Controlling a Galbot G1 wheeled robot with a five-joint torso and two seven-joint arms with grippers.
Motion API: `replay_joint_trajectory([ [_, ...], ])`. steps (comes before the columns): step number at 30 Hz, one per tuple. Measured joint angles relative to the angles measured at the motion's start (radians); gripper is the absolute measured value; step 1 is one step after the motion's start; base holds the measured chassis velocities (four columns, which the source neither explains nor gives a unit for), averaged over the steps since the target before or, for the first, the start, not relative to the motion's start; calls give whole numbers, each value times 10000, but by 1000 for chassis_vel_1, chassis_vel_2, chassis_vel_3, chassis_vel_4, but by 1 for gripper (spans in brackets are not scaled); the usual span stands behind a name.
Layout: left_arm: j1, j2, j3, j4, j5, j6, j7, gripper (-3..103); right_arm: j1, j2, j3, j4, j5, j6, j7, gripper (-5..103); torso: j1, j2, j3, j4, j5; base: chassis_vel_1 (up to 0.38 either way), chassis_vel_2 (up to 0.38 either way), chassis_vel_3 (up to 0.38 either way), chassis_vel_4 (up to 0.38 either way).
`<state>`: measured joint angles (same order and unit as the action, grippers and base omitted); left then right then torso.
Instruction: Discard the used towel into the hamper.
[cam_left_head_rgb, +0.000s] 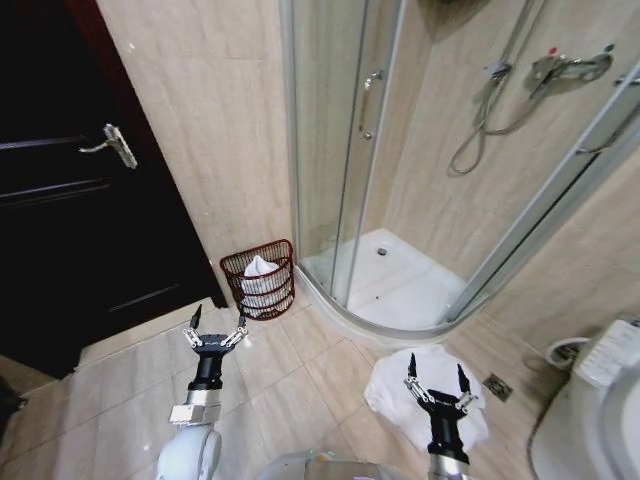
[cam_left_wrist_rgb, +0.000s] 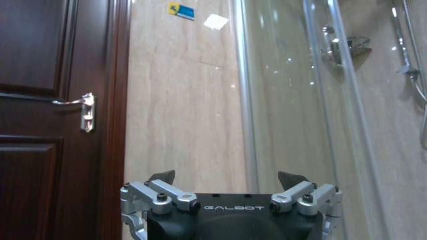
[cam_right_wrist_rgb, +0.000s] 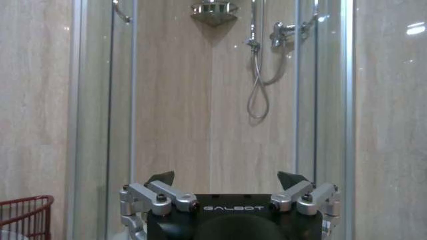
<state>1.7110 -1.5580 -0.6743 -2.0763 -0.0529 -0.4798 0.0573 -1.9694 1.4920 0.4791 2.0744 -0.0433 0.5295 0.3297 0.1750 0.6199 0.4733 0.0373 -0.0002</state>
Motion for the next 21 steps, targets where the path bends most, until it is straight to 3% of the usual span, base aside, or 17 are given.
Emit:
replay_joint_trajectory([
  [21,-229,191,31,183,-228,33,3,100,149,227,-46,-118,-16,-105,13,100,0,0,0,-2,1,-141,-187,140,185],
])
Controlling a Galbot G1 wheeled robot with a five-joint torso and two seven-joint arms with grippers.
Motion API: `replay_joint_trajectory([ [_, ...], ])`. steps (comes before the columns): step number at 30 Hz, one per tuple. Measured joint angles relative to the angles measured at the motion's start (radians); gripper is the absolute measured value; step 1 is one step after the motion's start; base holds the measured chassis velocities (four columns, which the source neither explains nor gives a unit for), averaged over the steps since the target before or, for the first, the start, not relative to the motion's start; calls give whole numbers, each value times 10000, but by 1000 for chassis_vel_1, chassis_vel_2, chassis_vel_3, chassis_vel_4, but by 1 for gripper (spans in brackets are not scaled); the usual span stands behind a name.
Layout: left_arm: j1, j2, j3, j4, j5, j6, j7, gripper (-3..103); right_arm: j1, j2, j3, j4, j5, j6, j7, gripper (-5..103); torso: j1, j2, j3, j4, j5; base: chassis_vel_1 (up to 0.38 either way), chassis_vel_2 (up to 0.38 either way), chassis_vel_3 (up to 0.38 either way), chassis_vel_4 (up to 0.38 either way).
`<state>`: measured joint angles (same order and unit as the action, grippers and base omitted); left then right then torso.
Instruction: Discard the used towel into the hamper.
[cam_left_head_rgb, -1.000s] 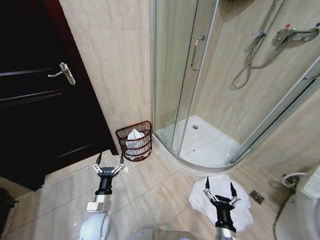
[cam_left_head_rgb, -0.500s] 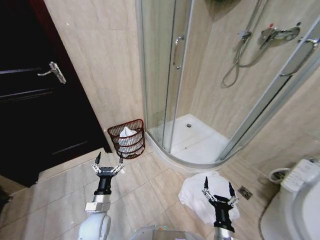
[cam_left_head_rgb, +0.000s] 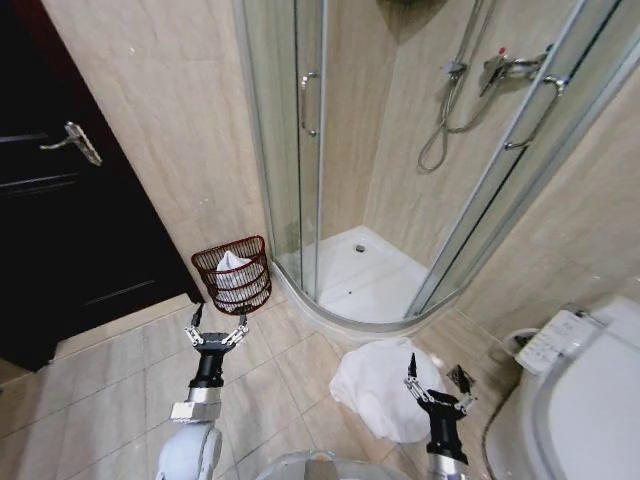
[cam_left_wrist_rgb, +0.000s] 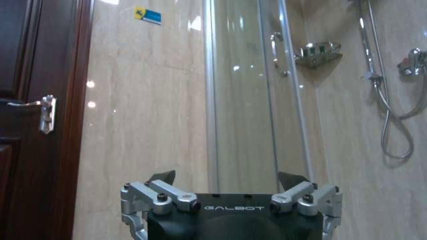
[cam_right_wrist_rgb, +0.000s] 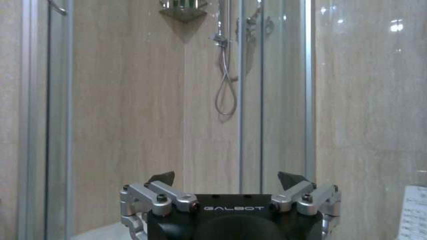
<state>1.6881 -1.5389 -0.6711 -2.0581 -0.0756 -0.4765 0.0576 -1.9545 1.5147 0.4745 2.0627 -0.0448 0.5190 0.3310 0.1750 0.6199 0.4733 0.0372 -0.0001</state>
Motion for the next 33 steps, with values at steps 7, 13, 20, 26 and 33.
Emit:
replay_joint_trajectory([
  [7,0,34,37,67,-81,-7,5,100,67,60,-89,-8,-227,-147,288,100,-14,-30,-18,2,1,-49,-51,54,21],
  [13,73,113,4,208,-78,-154,6,100,77,42,-179,4,-364,-157,400,100,-136,-312,-176,-2,-1,37,19,-32,-3],
  [20,122,119,6,183,-55,-183,14,100,18,5,-156,-6,-427,-156,415,100,-248,-597,-346,1,1,6,4,-16,-4],
  [26,74,187,73,233,-68,-57,55,100,-85,-177,228,-67,-152,-126,-101,100,-347,-839,-489,0,3,0,0,0,0],
  [33,-57,442,198,462,-126,394,245,100,-84,-871,772,539,1664,-1202,-1545,100,-485,-1185,-699,-2,0,0,0,0,0],
])
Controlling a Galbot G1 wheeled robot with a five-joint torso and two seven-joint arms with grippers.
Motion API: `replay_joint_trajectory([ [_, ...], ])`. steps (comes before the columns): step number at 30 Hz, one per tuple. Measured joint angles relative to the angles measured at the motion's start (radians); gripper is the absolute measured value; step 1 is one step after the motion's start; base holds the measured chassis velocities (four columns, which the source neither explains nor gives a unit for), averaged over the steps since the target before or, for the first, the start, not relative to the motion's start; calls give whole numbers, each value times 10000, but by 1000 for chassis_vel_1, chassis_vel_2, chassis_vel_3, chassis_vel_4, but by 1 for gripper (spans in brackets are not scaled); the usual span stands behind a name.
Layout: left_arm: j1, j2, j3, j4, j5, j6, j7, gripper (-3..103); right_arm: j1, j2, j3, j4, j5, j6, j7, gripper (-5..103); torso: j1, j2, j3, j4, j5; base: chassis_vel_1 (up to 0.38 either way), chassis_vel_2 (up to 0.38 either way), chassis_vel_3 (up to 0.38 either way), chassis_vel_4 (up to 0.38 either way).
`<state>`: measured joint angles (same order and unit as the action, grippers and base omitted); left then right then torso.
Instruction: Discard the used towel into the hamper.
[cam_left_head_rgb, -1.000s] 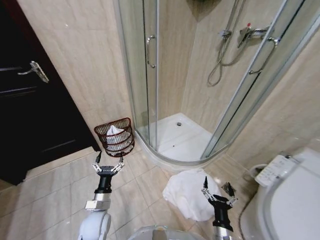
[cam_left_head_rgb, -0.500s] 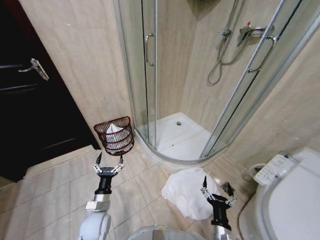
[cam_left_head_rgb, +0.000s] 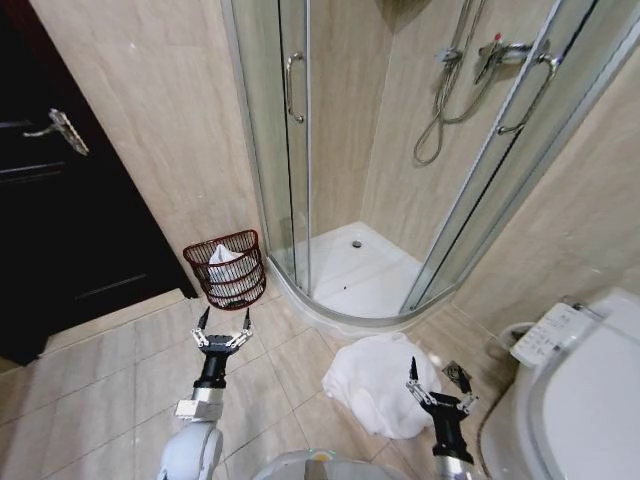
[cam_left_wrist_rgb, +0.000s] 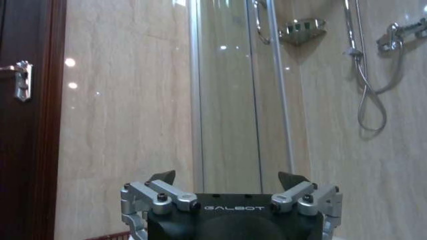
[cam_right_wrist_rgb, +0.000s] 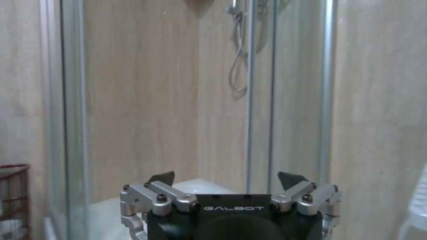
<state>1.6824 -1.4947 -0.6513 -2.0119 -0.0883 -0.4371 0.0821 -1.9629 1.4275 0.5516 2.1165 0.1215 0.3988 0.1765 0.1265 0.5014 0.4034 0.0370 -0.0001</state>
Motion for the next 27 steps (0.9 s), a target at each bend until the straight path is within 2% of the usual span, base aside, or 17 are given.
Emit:
replay_joint_trajectory([
  [1,30,-5,-40,-12,-31,44,11,100,180,-84,95,142,332,-395,-294,100,-17,-46,-31,0,0,0,0,0,0],
  [2,30,-5,-40,-12,-31,44,11,100,180,-84,95,142,332,-395,-294,100,-17,-46,-31,0,0,0,0,0,0],
  [4,158,-68,-130,-118,-192,271,13,100,854,-89,462,434,886,-1548,-958,100,-72,-195,-121,8,5,0,0,0,0],
  [6,151,-74,-128,-126,-206,315,13,100,964,-65,523,488,904,-1698,-1004,100,-80,-216,-133,6,4,0,0,0,0],
  [8,64,-112,-92,-149,-224,537,20,100,1302,-24,707,842,1066,-2288,-1063,100,-128,-330,-199,4,1,0,0,0,0],
  [9,64,-112,-92,-149,-224,537,20,100,1302,-24,707,842,1066,-2288,-1063,100,-128,-330,-199,4,1,0,0,0,0],
  [10,39,-117,-50,-205,-274,693,71,100,1369,58,766,1246,1253,-2759,-1094,100,-158,-408,-247,1,3,0,0,0,0],
  [12,13,-116,-5,-280,-390,915,174,100,1311,178,773,1603,1180,-2920,-1161,100,-198,-516,-317,1,-1,0,0,0,0],
  [14,1,-116,0,-283,-405,943,191,100,1285,208,773,1626,1106,-2900,-1187,100,-205,-536,-329,2,0,0,0,0,0],
  [15,-99,-120,10,-276,-449,1050,263,100,1070,381,751,1642,696,-2580,-1318,100,-245,-635,-389,2,2,0,0,0,0],
  [17,-140,-119,11,-263,-457,1079,284,100,1001,410,730,1632,600,-2450,-1339,100,-257,-663,-407,1,0,0,0,0,0],
  [18,-231,-111,12,-215,-475,1161,330,100,783,451,649,1576,439,-2140,-1352,100,-288,-732,-446,1,0,0,0,0,0],
  [22,-348,-85,8,-187,-503,1284,372,100,441,462,561,1420,298,-1637,-1347,100,-337,-853,-514,1,0,0,0,0,0],
  [23,-401,-80,6,-186,-511,1340,402,100,311,428,546,1275,221,-1313,-1326,100,-370,-930,-560,1,0,0,0,0,0],
  [27,-460,-107,16,-187,-497,1388,459,100,221,406,534,1067,167,-1015,-1235,100,-420,-1065,-647,2,1,0,0,0,0],
])
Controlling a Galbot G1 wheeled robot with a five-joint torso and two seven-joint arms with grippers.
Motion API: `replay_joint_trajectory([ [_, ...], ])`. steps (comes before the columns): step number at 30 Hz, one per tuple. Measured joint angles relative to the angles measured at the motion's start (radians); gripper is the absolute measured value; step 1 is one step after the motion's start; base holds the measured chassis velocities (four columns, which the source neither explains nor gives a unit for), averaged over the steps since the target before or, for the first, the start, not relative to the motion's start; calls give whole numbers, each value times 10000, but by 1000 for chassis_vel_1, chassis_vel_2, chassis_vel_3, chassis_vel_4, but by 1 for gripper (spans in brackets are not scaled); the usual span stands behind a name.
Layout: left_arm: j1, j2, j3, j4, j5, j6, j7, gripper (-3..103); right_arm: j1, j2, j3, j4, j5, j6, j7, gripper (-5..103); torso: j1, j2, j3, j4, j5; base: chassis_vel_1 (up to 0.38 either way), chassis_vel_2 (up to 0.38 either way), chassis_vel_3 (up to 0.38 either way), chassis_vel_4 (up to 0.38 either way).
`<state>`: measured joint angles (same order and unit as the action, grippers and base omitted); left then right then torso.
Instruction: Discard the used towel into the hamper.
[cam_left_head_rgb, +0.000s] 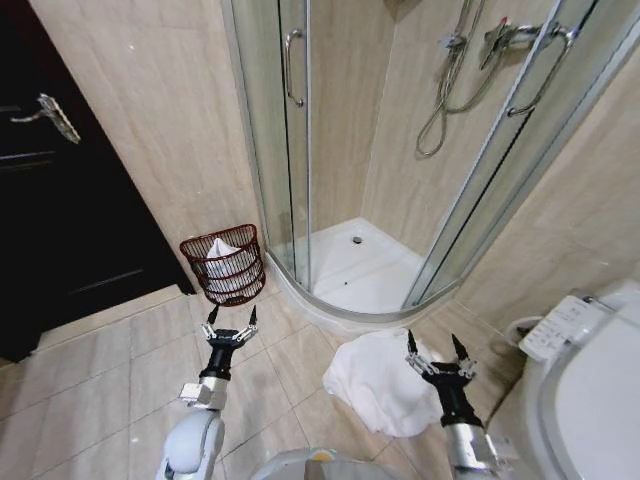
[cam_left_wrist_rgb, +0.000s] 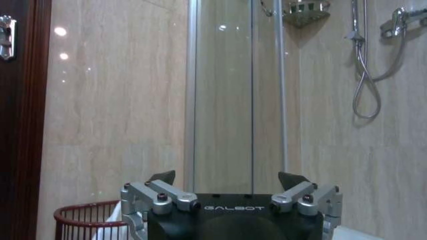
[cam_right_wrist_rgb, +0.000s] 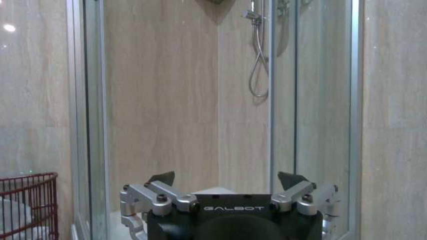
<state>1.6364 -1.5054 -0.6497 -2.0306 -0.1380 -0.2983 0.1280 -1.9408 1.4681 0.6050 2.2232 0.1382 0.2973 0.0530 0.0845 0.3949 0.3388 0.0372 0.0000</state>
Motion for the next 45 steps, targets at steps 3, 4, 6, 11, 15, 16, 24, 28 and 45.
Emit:
replay_joint_trajectory([
  [3,-43,-16,32,0,25,44,67,100,-3,3,0,-100,-122,124,29,100,-37,-102,-63,0,0,0,0,0,0],
  [4,-58,-11,48,1,31,90,105,100,1,1,1,-120,-133,134,31,100,-57,-157,-97,0,0,0,0,0,0],
  [6,-78,57,71,1,6,137,228,100,45,-11,36,-175,-137,142,29,100,-85,-236,-151,0,0,0,0,0,0],
  [11,-54,442,84,11,-327,251,614,100,101,-94,219,-303,-140,177,-6,100,-127,-379,-250,0,1,0,0,0,0],
  [15,31,772,96,23,-632,279,699,100,94,-144,393,-388,-134,253,-40,100,-164,-491,-327,0,0,0,0,0,0],
  [16,80,855,116,19,-717,279,711,100,94,-124,420,-435,-167,298,-44,100,-176,-520,-343,1,-1,0,0,0,0],
  [24,154,895,237,-17,-831,286,707,100,141,264,319,-583,-585,558,-46,100,-241,-713,-468,0,0,0,0,0,0],
  [28,113,835,267,-14,-802,286,710,100,119,302,151,-584,-606,593,84,100,-276,-820,-543,0,0,0,0,0,0],
  [45,58,668,341,14,-760,-61,723,100,172,225,324,-847,-531,701,361,100,-398,-1210,-811,0,0,0,0,0,0],
])
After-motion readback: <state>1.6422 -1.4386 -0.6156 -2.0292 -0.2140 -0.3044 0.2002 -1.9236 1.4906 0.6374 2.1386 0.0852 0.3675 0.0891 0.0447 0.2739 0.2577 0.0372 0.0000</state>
